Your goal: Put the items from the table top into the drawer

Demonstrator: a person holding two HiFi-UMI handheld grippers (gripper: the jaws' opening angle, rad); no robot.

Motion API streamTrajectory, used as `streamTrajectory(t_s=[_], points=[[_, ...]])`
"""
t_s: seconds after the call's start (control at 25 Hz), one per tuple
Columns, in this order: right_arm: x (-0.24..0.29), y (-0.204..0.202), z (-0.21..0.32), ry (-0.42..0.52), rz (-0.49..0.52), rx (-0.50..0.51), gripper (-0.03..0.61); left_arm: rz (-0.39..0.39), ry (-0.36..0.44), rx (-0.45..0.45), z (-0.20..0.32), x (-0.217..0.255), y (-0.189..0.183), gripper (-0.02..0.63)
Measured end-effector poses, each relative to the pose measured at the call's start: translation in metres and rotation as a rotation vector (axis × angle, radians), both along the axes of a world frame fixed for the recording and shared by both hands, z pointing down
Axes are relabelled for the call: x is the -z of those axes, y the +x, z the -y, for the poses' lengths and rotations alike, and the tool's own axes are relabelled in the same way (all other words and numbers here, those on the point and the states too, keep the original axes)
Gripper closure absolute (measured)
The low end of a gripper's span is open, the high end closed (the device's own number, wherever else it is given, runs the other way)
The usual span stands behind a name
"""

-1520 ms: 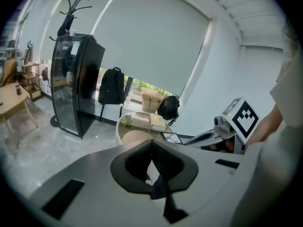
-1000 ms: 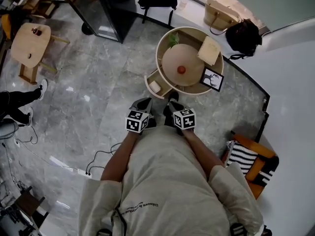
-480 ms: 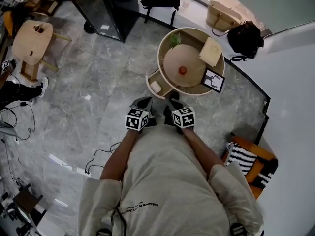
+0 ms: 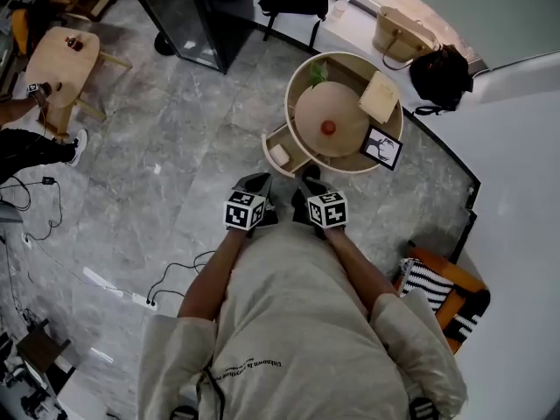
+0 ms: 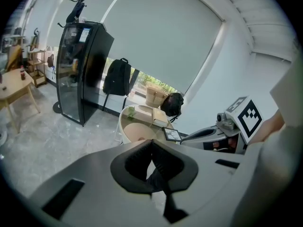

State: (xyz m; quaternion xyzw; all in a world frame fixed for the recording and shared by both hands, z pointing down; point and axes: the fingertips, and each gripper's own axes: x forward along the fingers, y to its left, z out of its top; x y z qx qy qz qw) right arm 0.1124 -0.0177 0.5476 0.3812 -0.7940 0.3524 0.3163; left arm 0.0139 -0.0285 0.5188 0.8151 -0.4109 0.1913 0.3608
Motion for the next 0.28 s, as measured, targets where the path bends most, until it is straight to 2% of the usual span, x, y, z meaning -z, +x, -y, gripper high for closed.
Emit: streamTrajectory(t_s=[0.28], points=[[-0.0038, -0.0032, -0.002, -0.017, -0.008, -0.004, 0.546, -0.005, -0.021, 0.008, -0.0029, -0.0046, -0.0055, 0.594]])
